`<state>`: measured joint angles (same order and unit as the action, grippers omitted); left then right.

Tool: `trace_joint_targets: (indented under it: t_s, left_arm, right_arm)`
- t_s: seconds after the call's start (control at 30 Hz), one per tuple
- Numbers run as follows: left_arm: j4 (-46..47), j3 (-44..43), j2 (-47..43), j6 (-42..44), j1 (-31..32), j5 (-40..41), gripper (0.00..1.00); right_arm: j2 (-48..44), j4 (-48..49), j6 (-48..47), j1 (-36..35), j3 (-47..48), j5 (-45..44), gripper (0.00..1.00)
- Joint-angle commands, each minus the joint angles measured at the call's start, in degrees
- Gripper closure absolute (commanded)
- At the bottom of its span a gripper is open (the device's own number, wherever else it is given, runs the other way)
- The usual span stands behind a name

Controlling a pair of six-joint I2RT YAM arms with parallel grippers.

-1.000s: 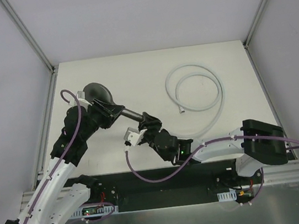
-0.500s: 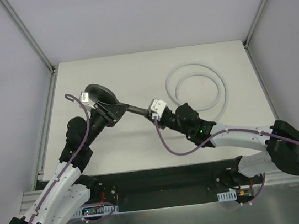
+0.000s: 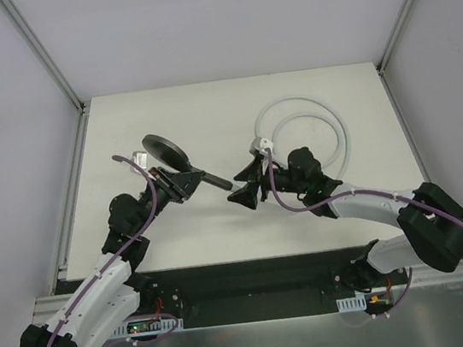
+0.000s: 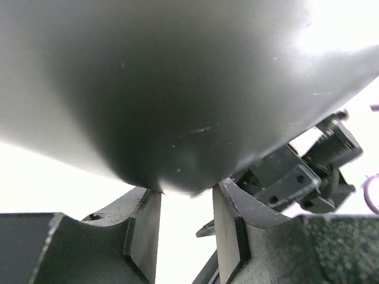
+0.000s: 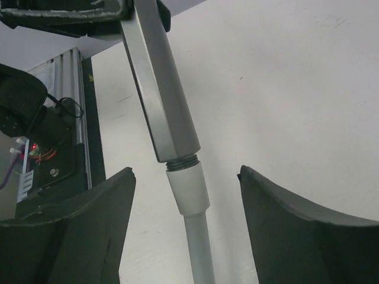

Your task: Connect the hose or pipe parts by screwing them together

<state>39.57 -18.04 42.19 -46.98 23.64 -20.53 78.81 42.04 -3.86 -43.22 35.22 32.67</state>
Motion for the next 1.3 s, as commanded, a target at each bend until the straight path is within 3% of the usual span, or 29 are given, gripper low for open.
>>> trace_joint_targets:
  t_s: [0.0,0.1,0.27,0.43,0.57,0.67,0.7,0.8,0.9,0.93,1.0,1.03,1.1,1.13,1.17,1.27]
  left_arm:
    - [-9.71,-7.26,-2.03,-1.69,-0.17,7.07,1.00]
    - [-17.49,-11.92,-2.55,-5.64,-0.17,10.95,1.00]
    - [-30.94,-18.68,-1.86,-13.56,-0.17,12.36,1.00]
    - [-38.24,-22.73,-1.06,-19.46,-0.17,10.52,1.00]
    - [-42.64,-24.76,-1.67,-21.66,-0.17,10.95,1.00]
    - [-45.72,-25.37,-1.85,-23.59,-0.17,11.22,1.00]
    - [-46.59,-25.64,-1.85,-24.20,-0.17,11.13,1.00]
    - [-47.31,-26.08,-1.68,-24.04,-0.17,10.43,1.00]
    - [-47.04,-26.69,-1.33,-20.72,-0.17,10.16,1.00]
    - [-45.22,-26.26,-0.89,-19.22,-0.17,9.90,1.00]
    - [-38.38,-24.25,-0.19,-13.86,-0.17,5.63,1.00]
    - [-29.29,-20.84,0.51,-12.62,-0.17,3.68,1.00]
    - [-19.32,-16.70,1.57,-9.37,-0.17,-2.71,1.00]
    - [-13.27,-12.58,2.71,-8.40,-0.17,-4.76,1.00]
    - [-3.90,-10.72,3.50,-6.48,-0.17,-7.13,1.00]
    - [7.84,-6.49,7.10,-4.18,-0.17,-11.71,1.00]
  right_arm:
    - [-8.11,0.97,-4.29,-1.33,-3.57,-12.15,0.18]
    - [-11.91,-4.75,-17.29,-7.91,-3.41,-26.47,0.02]
    - [-12.80,-3.64,-34.17,-19.96,-2.79,-50.45,0.04]
    - [-7.54,3.30,-52.72,-29.01,-0.60,-64.55,0.01]
    - [-2.09,8.66,-61.87,-32.10,2.56,-72.55,0.14]
    - [1.87,11.83,-65.13,-33.59,4.06,-75.37,0.34]
    - [3.53,12.79,-65.57,-34.20,4.85,-75.90,0.50]
    - [5.92,13.16,-66.19,-35.08,6.25,-76.61,0.79]
    - [4.96,6.78,-60.68,-35.00,7.31,-74.07,0.99]
    - [4.08,4.65,-58.13,-34.57,7.66,-72.50,0.99]
    - [-0.56,-2.70,-46.11,-31.16,7.32,-62.42,0.99]
    - [-2.41,-4.58,-40.93,-29.22,6.45,-57.67,0.99]
    - [-6.90,-6.88,-27.87,-21.78,5.13,-41.77,1.00]
    - [-7.87,-6.89,-23.96,-18.95,4.25,-36.24,1.00]
    - [-8.66,-6.71,-20.70,-16.13,3.72,-25.30,1.00]
    - [-6.75,-6.45,-10.14,-7.33,3.80,-9.45,0.99]
